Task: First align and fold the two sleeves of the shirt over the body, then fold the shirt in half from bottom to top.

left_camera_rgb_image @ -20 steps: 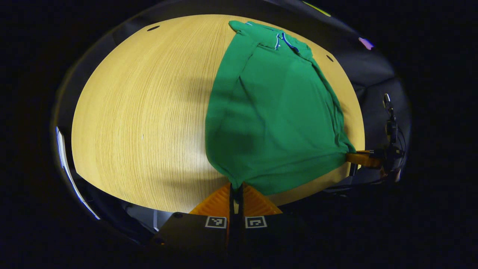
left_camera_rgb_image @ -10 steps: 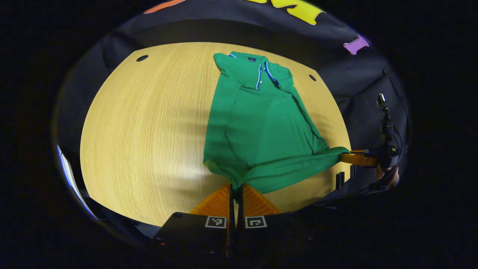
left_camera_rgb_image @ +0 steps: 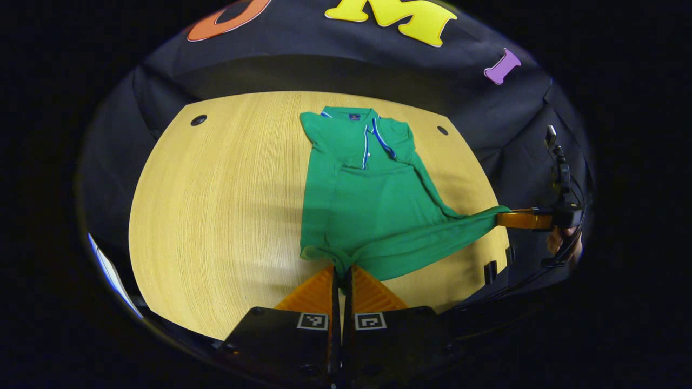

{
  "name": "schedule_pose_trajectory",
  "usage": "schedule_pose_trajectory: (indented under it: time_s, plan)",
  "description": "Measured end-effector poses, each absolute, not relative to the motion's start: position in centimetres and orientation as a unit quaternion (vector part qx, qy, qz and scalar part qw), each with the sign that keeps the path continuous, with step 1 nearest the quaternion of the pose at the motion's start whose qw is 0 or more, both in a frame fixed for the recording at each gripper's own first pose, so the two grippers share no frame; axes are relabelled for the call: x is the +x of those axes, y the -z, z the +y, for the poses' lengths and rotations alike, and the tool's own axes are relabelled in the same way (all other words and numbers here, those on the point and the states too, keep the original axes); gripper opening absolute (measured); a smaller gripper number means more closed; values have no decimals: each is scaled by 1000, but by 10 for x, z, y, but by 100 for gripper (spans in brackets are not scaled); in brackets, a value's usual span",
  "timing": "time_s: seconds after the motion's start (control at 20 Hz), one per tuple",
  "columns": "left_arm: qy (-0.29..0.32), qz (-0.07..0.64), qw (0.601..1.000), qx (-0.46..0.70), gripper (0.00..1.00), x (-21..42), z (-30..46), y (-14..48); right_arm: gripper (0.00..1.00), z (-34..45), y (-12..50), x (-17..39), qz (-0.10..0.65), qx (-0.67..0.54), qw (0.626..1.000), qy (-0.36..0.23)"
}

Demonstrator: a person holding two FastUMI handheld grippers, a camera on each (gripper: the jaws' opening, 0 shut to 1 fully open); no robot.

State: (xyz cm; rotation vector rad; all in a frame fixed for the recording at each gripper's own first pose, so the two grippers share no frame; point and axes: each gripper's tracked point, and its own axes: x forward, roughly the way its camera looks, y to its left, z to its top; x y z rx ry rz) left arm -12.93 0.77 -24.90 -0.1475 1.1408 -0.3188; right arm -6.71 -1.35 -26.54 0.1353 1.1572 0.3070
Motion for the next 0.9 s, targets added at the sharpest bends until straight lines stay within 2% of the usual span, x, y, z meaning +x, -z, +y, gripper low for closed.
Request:
schedule_pose_trajectory:
  time_s: [0.2, 0.25, 0.55, 0.8, 0.85, 0.9]
  plan:
    - [159, 505, 846, -59, 4, -98, 4, 225, 2, -12, 237, -37, 517, 74, 840, -147]
    - [159, 494, 852, -68, 4, -83, 1, 216, 0, -10, 231, -31, 511, 80, 843, -149]
    - [139, 432, 888, -72, 4, -11, 9, 186, 0, -9, 190, 35, 461, 70, 873, -144]
    - [110, 394, 910, -63, 4, 50, 21, 182, 0, 19, 170, 105, 427, 55, 889, -154]
    - [106, 391, 912, -63, 4, 60, 23, 184, 2, 21, 171, 116, 423, 50, 892, -153]
    - [101, 385, 915, -65, 4, 69, 24, 187, 0, 23, 174, 126, 418, 48, 894, -151]
